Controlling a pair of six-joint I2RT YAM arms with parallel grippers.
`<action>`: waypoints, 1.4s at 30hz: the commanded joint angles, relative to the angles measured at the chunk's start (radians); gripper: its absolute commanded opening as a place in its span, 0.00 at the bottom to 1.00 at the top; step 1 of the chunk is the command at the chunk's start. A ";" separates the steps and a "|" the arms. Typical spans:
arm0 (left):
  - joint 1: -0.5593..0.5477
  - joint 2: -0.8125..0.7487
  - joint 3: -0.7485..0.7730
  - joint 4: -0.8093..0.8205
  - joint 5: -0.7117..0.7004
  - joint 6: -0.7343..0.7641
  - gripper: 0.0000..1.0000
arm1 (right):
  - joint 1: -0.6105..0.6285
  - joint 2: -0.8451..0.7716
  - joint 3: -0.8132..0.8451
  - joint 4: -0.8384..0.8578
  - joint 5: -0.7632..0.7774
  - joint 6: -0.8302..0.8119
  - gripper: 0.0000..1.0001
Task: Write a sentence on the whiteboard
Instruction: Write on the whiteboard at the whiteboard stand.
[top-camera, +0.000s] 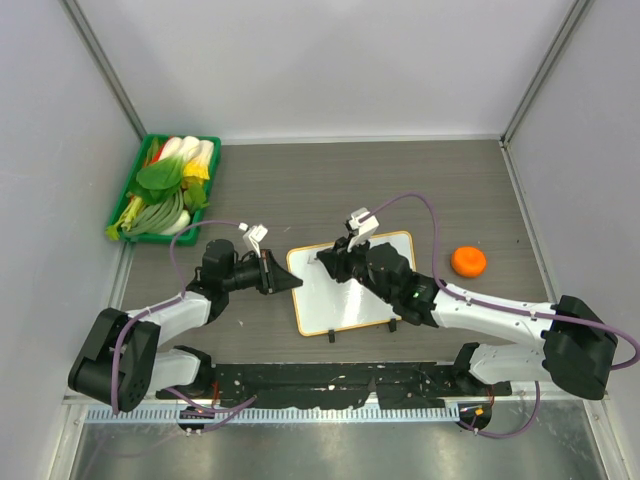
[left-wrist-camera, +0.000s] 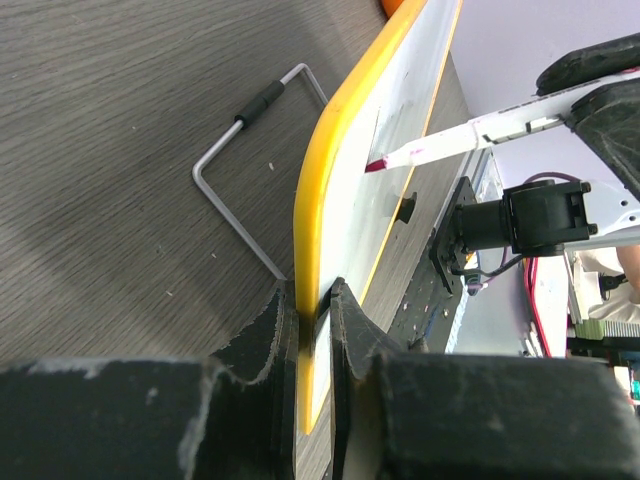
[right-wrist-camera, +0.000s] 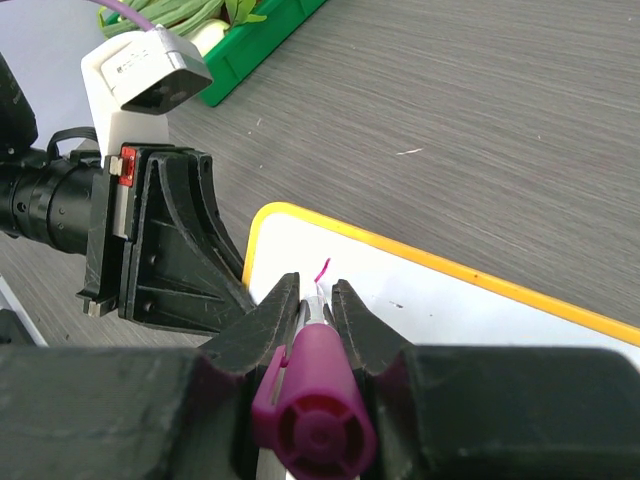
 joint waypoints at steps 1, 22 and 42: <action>0.000 0.025 0.003 -0.059 -0.084 0.069 0.00 | 0.002 -0.011 -0.020 -0.009 0.002 -0.003 0.01; 0.000 0.028 0.004 -0.056 -0.081 0.066 0.00 | 0.003 -0.080 0.008 0.021 -0.046 0.041 0.01; 0.000 0.026 0.003 -0.059 -0.081 0.066 0.00 | 0.002 -0.023 -0.007 0.139 0.111 0.087 0.01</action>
